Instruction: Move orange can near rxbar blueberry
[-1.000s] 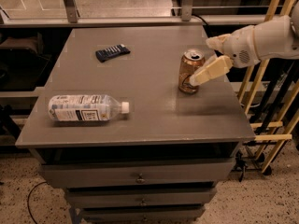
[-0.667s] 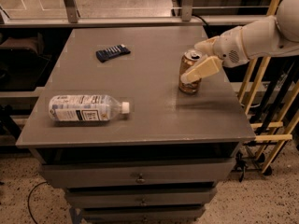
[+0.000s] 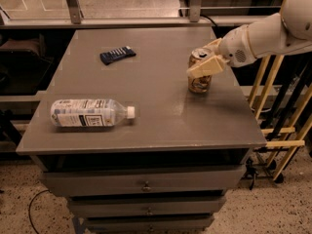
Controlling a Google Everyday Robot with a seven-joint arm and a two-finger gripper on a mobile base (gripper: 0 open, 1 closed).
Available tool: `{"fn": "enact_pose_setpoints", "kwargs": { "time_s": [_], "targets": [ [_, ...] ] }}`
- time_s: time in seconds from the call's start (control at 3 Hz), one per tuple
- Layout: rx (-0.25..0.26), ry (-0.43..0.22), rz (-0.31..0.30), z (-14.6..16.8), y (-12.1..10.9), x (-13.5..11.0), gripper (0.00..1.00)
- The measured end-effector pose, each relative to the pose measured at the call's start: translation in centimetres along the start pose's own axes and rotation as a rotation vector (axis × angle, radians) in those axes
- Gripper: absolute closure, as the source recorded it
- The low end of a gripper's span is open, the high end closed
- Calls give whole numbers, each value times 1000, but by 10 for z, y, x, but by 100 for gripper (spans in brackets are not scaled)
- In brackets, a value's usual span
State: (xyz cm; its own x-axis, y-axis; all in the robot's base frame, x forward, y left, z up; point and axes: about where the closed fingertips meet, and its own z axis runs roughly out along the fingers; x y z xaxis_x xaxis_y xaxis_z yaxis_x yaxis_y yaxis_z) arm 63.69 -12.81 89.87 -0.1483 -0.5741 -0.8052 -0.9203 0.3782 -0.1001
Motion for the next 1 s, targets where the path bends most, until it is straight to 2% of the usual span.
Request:
{"fn": "enact_pose_setpoints", "kwargs": {
  "time_s": [0.33,0.67,1.0],
  "targets": [
    [34,-36,-61,-25,-9,-23,95],
    [28,-33,-57,-22,-8,-21,100],
    [13,-41,-53,-10,-7,-23,100]
  ]
}}
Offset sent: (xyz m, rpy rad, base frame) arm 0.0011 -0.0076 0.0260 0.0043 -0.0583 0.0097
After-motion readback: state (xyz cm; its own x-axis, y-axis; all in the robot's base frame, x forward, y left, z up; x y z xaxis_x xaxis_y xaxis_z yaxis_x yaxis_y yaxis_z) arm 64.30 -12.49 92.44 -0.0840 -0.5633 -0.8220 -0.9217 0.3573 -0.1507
